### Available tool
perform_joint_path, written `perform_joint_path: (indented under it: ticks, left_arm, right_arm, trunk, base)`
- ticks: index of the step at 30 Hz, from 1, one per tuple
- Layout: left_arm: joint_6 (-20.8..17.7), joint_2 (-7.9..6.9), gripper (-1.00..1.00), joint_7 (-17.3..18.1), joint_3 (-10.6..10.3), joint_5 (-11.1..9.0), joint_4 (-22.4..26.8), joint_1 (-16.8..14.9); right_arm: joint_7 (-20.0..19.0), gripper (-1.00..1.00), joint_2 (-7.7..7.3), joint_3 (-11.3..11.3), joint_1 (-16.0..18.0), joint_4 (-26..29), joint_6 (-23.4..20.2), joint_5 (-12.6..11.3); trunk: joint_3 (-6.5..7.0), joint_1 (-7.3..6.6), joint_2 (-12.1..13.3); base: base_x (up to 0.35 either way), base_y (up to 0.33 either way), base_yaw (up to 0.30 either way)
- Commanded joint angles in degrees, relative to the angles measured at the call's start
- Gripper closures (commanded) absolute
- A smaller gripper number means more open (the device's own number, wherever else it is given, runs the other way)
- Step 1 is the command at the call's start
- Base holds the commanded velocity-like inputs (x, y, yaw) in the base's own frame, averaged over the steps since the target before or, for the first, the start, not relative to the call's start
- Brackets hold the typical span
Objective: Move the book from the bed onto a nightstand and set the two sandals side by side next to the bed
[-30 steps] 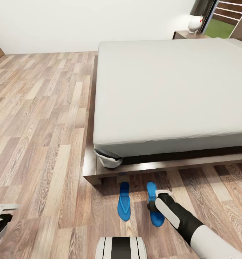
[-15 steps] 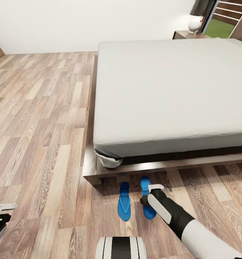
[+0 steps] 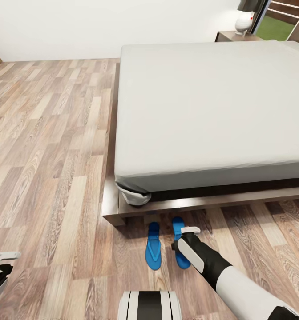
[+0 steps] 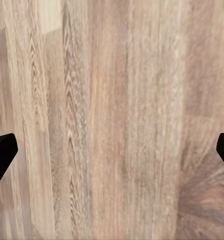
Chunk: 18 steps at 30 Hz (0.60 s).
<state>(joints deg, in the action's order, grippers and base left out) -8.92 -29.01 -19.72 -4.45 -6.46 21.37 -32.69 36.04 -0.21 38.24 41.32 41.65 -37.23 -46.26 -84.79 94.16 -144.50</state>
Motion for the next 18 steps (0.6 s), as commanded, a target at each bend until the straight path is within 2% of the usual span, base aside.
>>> perform_joint_path:
  ticks: [1, 5, 15, 18]
  left_arm:
    - [-0.31, -0.07, -1.0, -0.37, -0.48, -0.58, 0.11, 0.0]
    - [-0.35, -0.06, -1.0, -0.33, -0.48, -0.58, 0.11, 0.0]
    - [-0.35, -0.07, -1.0, -0.4, -0.46, -0.57, 0.14, 0.0]
    - [-0.38, -0.12, -1.0, -0.4, -0.42, -0.57, 0.16, 0.0]
  right_arm:
    - [0.46, 1.0, -0.02, 0.24, 0.2, -0.27, 0.08, -0.43]
    - [-0.51, 1.0, 0.01, 0.31, 0.69, -1.16, 0.53, -0.42]
    - [-1.28, 1.0, 0.55, 0.4, 1.99, -1.63, 0.74, -0.41]
    - [-1.31, 1.0, 0.62, 0.42, 2.51, -1.64, 0.75, -0.41]
  trunk:
    - [-0.27, 0.01, -0.03]
    - [-1.15, 0.12, -0.09]
    - [-1.15, 0.12, -0.09]
    - [-1.82, 0.19, -0.13]
  base:
    - [0.0, 0.0, 0.0]
    - [0.0, 0.0, 0.0]
    - [0.0, 0.0, 0.0]
    - [0.0, 0.0, 0.0]
